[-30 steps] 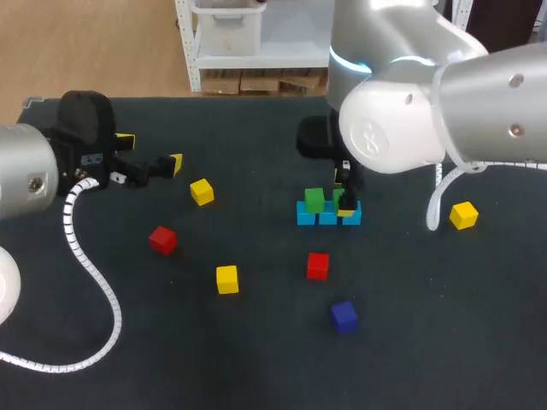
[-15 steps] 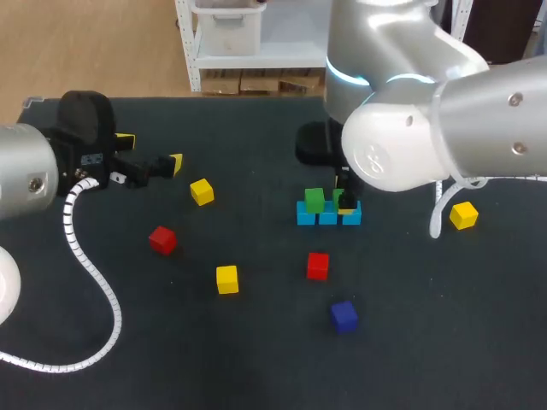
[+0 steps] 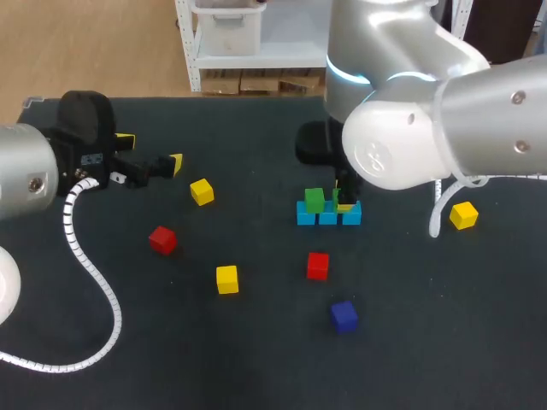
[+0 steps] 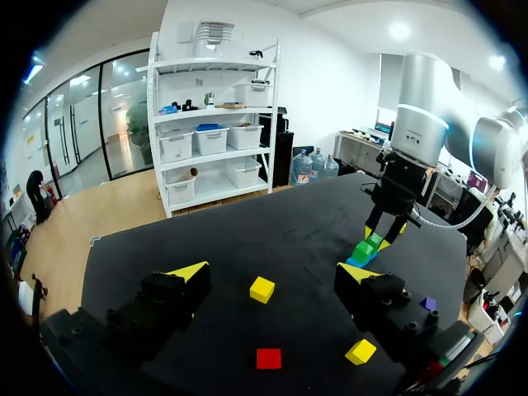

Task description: Place the blue cubes, place green cubes on the blue cubes, place the yellow cubes on the green cubes, then place the red cubes on the yellow cubes, and place purple cube on the red cubes.

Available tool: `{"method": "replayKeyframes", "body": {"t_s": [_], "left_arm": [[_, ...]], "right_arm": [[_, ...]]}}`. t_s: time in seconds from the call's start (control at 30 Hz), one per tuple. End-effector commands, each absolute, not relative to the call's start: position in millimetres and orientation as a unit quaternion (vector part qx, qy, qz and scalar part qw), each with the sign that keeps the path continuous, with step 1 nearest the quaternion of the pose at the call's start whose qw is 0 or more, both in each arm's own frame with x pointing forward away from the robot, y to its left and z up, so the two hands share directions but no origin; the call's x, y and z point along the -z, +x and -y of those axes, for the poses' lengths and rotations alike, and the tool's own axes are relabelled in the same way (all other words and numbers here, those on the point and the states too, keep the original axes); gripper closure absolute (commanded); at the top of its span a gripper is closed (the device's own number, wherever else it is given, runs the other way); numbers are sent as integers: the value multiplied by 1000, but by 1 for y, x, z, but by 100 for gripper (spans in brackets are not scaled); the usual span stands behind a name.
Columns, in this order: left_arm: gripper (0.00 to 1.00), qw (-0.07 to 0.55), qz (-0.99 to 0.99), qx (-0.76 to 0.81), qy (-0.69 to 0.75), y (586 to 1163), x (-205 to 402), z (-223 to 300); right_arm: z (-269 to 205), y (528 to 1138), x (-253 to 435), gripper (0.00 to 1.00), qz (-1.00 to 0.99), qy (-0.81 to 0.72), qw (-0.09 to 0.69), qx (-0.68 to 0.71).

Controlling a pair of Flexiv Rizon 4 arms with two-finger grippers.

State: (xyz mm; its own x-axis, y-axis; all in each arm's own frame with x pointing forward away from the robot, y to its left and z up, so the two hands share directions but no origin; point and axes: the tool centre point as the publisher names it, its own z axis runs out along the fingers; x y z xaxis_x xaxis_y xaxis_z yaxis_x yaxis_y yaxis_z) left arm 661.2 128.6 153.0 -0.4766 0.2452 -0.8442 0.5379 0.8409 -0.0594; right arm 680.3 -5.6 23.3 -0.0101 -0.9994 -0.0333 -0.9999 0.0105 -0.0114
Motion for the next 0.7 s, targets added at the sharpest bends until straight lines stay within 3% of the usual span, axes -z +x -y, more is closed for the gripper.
{"method": "replayKeyframes", "body": {"t_s": [0.03,0.3,0.7], "left_arm": [[0,456,-843,163,234,662,-153,-130],[0,456,-843,163,234,662,-153,-130],[0,456,-843,163,234,662,-153,-130]], "right_arm": [[6,679,-24,64,-710,-704,17,-8],[7,679,-22,59,-711,-703,15,-9],[4,681,-20,61,-713,-701,15,-8]]}}
